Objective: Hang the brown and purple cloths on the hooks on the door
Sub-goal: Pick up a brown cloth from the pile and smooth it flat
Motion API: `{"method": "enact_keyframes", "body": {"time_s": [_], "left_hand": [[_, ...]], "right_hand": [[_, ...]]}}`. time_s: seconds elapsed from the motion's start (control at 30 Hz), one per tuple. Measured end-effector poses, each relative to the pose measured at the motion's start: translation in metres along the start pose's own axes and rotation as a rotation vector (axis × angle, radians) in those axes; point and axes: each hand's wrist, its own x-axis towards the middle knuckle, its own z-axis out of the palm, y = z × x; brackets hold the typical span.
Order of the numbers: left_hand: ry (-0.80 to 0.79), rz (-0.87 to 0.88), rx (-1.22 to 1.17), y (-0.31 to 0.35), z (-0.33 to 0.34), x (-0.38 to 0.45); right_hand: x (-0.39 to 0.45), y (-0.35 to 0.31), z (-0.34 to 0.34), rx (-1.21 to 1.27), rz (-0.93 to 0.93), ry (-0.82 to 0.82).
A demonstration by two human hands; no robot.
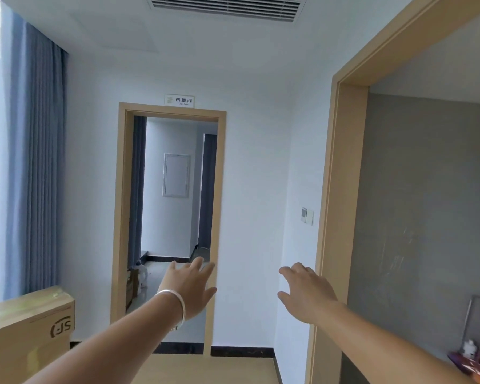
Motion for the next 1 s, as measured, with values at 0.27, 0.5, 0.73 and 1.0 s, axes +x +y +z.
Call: {"method": "enact_keyframes", "body": {"time_s": [0.27, 0.5, 0.73, 1.0], "left_hand": [[-0.021, -0.039, 0.014, -0.003, 0.039, 0.136], [-0.039, -0.043, 0.039, 0.004, 0.083, 0.215], [-0.078, -0.036, 0.032, -0.008, 0.142, 0.302], [-0.058, -0.020, -0.032, -0.045, 0.217, 0.438]], "right_hand": [[0.132, 0.056, 0.039, 0.058, 0.017, 0.018], [0.213, 0.086, 0.087, 0.075, 0.009, -0.035], [0.300, 0.099, 0.134, 0.077, -0.008, -0.074], [0.427, 0.112, 0.181, 0.006, 0.029, -0.100]]}}
